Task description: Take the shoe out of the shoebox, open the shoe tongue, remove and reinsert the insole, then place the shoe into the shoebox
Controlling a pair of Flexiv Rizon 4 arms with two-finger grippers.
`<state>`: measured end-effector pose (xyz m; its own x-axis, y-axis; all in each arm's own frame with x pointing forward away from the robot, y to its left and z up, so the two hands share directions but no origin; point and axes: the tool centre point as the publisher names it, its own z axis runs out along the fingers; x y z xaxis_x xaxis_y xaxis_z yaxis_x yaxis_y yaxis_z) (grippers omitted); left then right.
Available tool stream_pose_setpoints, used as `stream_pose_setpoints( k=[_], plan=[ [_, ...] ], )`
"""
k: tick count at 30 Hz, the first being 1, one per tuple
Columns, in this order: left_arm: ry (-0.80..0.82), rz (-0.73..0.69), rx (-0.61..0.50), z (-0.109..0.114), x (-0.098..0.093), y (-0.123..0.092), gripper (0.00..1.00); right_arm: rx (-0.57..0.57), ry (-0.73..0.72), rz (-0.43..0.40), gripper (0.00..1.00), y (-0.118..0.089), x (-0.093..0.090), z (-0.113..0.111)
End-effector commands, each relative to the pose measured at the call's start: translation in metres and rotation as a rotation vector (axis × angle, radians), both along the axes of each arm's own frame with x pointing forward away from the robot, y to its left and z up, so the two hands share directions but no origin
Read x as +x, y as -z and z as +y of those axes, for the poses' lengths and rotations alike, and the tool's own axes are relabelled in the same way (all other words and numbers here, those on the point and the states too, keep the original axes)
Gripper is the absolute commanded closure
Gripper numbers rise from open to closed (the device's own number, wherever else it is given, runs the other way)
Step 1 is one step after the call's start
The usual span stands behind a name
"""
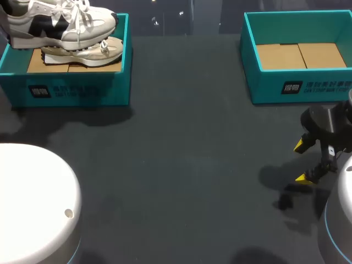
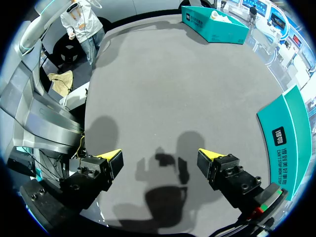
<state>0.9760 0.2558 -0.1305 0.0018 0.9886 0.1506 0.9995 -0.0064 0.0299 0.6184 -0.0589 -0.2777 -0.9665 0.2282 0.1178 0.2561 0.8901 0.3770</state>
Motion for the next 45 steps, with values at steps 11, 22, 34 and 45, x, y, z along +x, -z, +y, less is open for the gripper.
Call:
stream_pose_setpoints(
  k=[11, 22, 34, 45],
  plan=[
    [0.048, -0.041, 0.019, -0.022, -0.046, -0.008, 1.0, -0.002, 0.001, -0.001, 0.0, 0.0, -0.001, 0.0],
    [0.014, 0.043, 0.003, -0.017, -0.078, -0.001, 1.0, -0.002, 0.001, -0.001, 0.0, 0.0, -0.001, 0.0],
    [-0.021, 0.035, 0.043, -0.08, -0.179, 0.012, 1.0, -0.002, 0.001, -0.001, 0.0, 0.0, -0.001, 0.0],
    [-0.02, 0.079, 0.074, -0.149, -0.233, 0.037, 1.0, -0.002, 0.001, -0.001, 0.0, 0.0, -0.001, 0.0]
  ],
)
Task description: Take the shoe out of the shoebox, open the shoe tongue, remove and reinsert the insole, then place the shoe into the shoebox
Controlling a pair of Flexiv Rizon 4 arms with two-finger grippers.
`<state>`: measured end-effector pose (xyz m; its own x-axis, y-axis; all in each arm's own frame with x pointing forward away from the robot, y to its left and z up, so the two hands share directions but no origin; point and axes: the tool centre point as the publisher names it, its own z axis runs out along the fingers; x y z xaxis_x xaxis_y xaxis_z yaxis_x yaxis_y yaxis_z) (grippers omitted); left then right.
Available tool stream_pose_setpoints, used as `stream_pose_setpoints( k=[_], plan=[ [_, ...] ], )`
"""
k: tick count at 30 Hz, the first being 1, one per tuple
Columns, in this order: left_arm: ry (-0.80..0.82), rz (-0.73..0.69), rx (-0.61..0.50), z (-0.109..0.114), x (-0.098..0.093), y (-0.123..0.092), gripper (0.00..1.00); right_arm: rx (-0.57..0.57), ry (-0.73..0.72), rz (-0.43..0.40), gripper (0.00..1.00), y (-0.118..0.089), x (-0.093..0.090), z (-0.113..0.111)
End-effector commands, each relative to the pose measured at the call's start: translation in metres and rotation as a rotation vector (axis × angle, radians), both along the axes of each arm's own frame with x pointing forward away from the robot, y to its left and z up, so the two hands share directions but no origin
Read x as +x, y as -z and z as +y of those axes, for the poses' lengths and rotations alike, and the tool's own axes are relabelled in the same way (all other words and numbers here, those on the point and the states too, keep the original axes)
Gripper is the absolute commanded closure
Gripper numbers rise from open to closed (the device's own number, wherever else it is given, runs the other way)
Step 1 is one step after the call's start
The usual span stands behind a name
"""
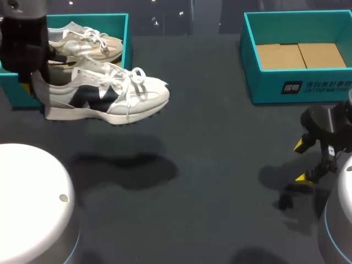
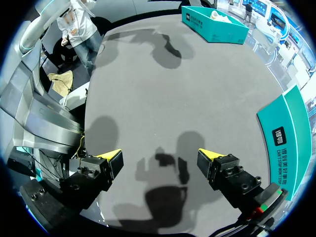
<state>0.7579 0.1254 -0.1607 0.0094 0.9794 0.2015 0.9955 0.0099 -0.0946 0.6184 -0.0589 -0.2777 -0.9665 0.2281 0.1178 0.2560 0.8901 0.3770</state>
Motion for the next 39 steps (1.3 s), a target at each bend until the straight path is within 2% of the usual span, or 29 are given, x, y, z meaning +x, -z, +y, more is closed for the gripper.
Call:
stream_pose_setpoints(
  k=[1, 10, 22, 27, 39],
  plan=[
    [0.002, -0.028, 0.026, -0.024, -0.018, 0.009, 1.0, -0.002, 0.001, -0.001, 0.0, 0.0, -0.001, 0.0],
    [-0.028, -0.064, 0.052, -0.073, -0.041, 0.047, 1.0, -0.002, 0.001, -0.001, 0.0, 0.0, -0.001, 0.0],
    [-0.027, -0.066, 0.069, -0.126, -0.055, 0.095, 1.0, -0.002, 0.001, -0.001, 0.0, 0.0, -0.001, 0.0],
    [0.012, -0.094, 0.049, -0.144, -0.061, 0.106, 1.0, -0.002, 0.001, -0.001, 0.0, 0.0, -0.001, 0.0],
    [0.029, -0.09, 0.03, -0.148, -0.063, 0.105, 1.0, -0.002, 0.001, -0.001, 0.0, 0.0, -0.001, 0.0]
  ],
)
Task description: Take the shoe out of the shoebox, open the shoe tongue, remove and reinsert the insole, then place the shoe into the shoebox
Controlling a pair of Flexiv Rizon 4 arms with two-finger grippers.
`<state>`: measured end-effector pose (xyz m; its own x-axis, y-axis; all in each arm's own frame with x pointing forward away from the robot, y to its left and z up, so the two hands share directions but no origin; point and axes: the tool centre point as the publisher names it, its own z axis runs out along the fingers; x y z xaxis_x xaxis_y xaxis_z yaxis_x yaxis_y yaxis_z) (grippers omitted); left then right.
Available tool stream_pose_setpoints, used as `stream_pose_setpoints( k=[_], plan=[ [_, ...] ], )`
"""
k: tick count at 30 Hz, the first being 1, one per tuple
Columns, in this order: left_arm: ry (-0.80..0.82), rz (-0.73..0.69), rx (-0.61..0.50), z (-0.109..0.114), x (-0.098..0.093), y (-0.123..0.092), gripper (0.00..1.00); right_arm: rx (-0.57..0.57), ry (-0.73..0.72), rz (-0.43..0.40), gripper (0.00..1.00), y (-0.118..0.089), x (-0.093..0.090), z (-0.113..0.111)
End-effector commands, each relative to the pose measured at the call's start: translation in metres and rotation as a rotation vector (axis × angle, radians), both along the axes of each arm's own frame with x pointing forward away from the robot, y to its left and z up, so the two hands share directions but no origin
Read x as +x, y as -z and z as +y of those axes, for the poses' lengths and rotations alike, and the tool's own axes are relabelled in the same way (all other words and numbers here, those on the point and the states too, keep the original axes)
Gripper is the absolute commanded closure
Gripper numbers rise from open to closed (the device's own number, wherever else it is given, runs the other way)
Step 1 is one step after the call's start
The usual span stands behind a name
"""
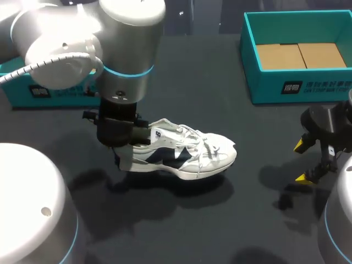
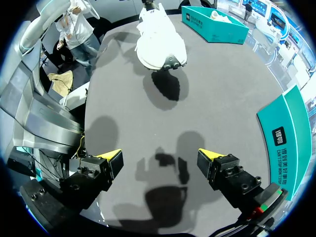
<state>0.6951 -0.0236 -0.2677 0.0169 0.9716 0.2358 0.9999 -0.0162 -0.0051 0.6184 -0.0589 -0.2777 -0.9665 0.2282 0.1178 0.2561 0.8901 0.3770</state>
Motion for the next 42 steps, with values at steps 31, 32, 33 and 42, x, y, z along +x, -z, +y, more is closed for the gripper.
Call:
stream_pose_setpoints(
  k=[31, 32, 33, 42],
  plan=[
    [0.002, -0.083, 0.036, -0.083, 0.018, 0.09, 1.0, -0.002, 0.001, -0.001, 0.0, 0.0, -0.001, 0.0],
    [0.003, -0.082, 0.037, -0.084, 0.018, 0.092, 1.0, -0.002, 0.001, -0.001, 0.0, 0.0, -0.001, 0.0],
    [0.004, -0.084, 0.04, -0.085, 0.018, 0.094, 1.0, -0.002, 0.001, -0.001, 0.0, 0.0, -0.001, 0.0],
    [0.004, -0.101, 0.059, -0.089, 0.02, 0.105, 1.0, -0.002, 0.001, -0.001, 0.0, 0.0, -0.001, 0.0]
  ],
)
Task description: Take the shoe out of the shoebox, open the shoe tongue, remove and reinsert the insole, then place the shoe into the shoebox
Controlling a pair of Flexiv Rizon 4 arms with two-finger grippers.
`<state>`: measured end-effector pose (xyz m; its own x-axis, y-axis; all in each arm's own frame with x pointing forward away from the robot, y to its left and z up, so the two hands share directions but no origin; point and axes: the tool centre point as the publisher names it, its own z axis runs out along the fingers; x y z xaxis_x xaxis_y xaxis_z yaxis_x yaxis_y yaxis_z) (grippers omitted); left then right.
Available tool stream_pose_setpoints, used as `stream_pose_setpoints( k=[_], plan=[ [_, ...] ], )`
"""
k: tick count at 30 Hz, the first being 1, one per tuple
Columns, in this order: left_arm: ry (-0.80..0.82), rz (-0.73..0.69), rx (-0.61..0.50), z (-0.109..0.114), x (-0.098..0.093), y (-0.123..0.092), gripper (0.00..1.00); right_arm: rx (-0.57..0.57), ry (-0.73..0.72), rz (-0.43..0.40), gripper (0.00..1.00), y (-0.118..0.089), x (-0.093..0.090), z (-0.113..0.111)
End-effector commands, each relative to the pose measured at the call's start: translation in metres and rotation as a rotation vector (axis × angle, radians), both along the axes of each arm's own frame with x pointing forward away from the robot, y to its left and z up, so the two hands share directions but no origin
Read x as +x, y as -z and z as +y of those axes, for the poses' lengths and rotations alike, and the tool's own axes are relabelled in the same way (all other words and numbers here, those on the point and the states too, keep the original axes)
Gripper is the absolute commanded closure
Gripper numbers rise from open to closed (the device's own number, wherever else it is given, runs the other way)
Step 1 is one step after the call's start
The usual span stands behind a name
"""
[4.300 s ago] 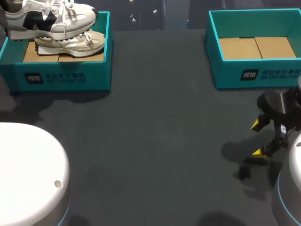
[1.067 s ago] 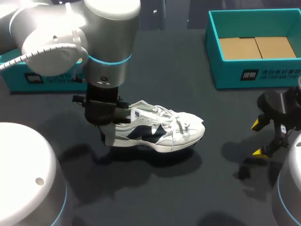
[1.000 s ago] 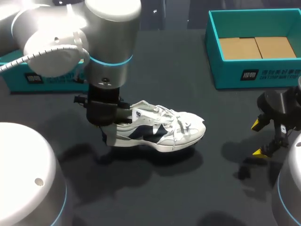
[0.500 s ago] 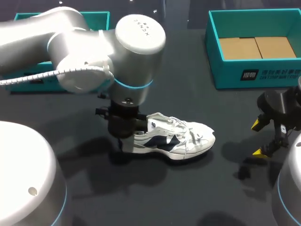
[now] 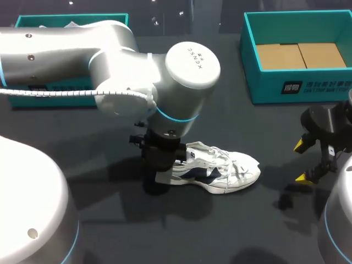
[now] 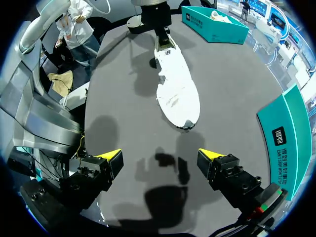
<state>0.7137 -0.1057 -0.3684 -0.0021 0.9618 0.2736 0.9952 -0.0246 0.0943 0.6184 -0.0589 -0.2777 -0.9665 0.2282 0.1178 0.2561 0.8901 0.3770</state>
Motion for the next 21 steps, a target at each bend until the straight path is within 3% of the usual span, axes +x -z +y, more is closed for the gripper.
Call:
stream_pose_setpoints(
  k=[1, 18, 20, 21],
  plan=[
    [-0.004, -0.001, 0.022, -0.007, 0.001, 0.005, 1.0, -0.002, 0.001, -0.001, 0.0, 0.0, -0.001, 0.0],
    [-0.027, 0.011, 0.041, -0.005, 0.002, 0.017, 1.0, -0.002, 0.001, -0.001, 0.0, 0.0, -0.001, 0.0],
    [-0.033, 0.016, 0.042, -0.004, 0.003, 0.019, 0.89, -0.002, 0.001, -0.001, 0.0, 0.0, -0.001, 0.0],
    [-0.035, 0.017, 0.041, -0.004, 0.003, 0.019, 0.89, -0.002, 0.001, -0.001, 0.0, 0.0, -0.001, 0.0]
  ],
)
